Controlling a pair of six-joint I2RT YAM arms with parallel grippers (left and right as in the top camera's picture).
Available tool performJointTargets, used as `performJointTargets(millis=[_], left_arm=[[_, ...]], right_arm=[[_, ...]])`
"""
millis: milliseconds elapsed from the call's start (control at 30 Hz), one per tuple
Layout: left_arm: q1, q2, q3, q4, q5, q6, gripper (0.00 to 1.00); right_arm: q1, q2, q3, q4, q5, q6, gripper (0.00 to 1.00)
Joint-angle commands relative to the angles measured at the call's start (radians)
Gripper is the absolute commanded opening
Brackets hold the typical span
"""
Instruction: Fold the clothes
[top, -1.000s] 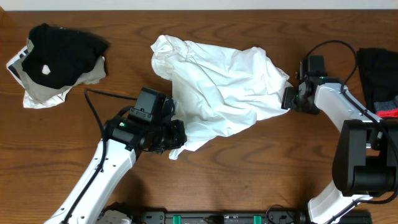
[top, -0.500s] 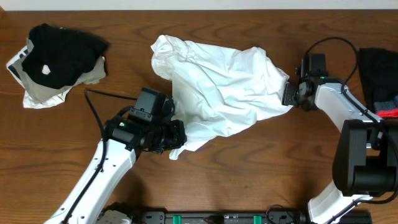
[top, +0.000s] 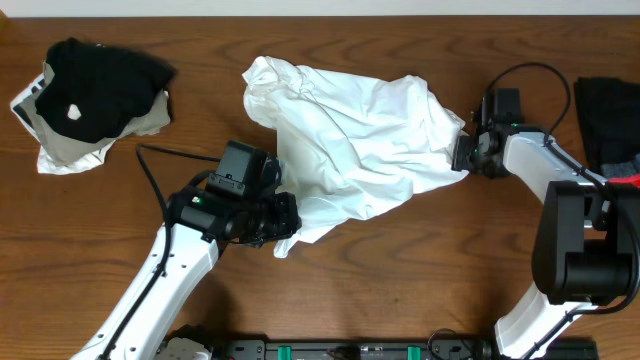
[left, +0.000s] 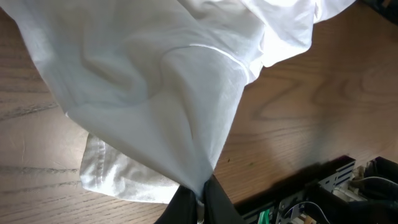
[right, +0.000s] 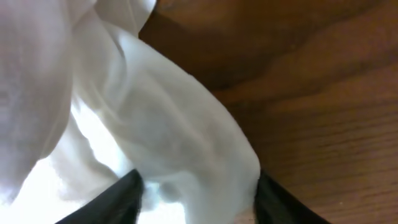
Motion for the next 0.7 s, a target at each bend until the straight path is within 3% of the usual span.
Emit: performJointTargets(millis=[0, 133, 233, 367, 667], left_arm=[[0.006, -0.005, 0.014, -0.001, 0.014, -0.002, 0.06], [0.006, -0.005, 0.014, -0.001, 0.014, -0.001, 0.06], [0.006, -0.005, 0.014, -0.001, 0.021, -0.001, 0.06], [0.006, -0.005, 0.014, -0.001, 0.119, -0.039, 0.06], [0.006, -0.027, 0.025, -0.021, 0.264, -0.131, 0.06]], right_arm=[[-0.005, 0.041, -0.006, -0.002, 0.007, -0.003, 0.43], [-0.006, 0.04, -0.006, -0.001, 0.006, 0.016, 0.24], [-0.006, 0.04, -0.006, -0.009, 0.007, 0.017, 0.15], [-0.006, 0.035, 0.012, -0.075, 0.008, 0.047, 0.01], [-0.006, -0.064, 0.148, -0.384, 0.063, 0.112, 0.01]])
